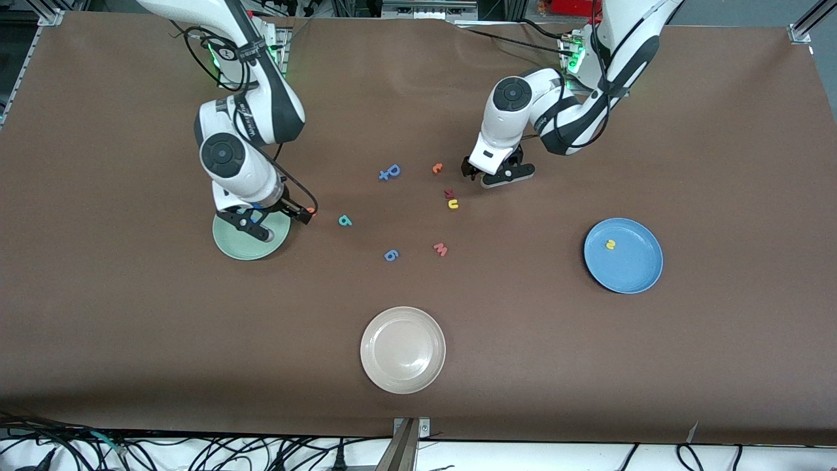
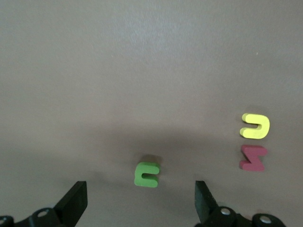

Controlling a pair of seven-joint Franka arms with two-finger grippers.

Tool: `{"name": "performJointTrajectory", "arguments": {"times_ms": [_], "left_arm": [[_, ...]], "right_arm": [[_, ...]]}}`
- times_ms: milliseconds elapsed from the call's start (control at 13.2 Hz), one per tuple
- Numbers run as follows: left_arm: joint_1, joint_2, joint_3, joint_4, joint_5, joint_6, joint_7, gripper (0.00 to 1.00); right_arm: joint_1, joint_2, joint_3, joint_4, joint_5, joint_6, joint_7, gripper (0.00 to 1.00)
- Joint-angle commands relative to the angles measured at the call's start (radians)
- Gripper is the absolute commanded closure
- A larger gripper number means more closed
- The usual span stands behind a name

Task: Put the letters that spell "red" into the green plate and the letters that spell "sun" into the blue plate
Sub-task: 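Grasp the teal b with the right gripper while the left gripper grasps green c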

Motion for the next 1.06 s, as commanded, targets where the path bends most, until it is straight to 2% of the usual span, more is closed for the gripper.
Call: {"name": "performJointTrajectory", "arguments": {"times_ms": [0,152,304,379,455,683,835,911,986], "left_arm": [[0.007,0.057,0.000,-0.001,0.089,0.038,-0.076,0.00],[0.007,0.079,0.000,-0.001,0.145,0.051,-0.121,0.00],[0.005,0.093,0.000,-0.001,0.187,0.051,-0.158,0.01],[0.005,0.100,0.000,-0.001,0.199,0.051,-0.169,0.12],[0.005,0.105,0.000,0.001,0.201,0.051,-0.185,0.28],[0.007,0.117,0.002,0.002,0.230,0.052,-0.208,0.56],[0.008,0.117,0.002,0.002,0.230,0.052,-0.209,0.74],[0.011,0.117,0.002,0.005,0.230,0.052,-0.209,0.80],[0.008,0.117,0.002,0.007,0.230,0.051,-0.209,0.80]], "right_arm": [[0.002,0.027,0.048,-0.035,0.010,0.128,0.117,0.14],[0.004,0.064,0.069,-0.064,0.011,0.270,0.174,0.13],[0.007,0.099,0.131,-0.057,0.010,0.322,0.336,0.12],[0.016,0.116,0.149,-0.057,0.010,0.349,0.384,0.12],[0.030,0.133,0.151,-0.058,0.010,0.378,0.410,0.12],[0.048,0.156,0.149,-0.064,0.007,0.444,0.446,0.14],[0.048,0.170,0.149,-0.067,0.008,0.500,0.447,0.19],[0.048,0.172,0.149,-0.069,0.006,0.503,0.447,0.19],[0.051,0.182,0.149,-0.072,0.006,0.507,0.447,0.19]]}}
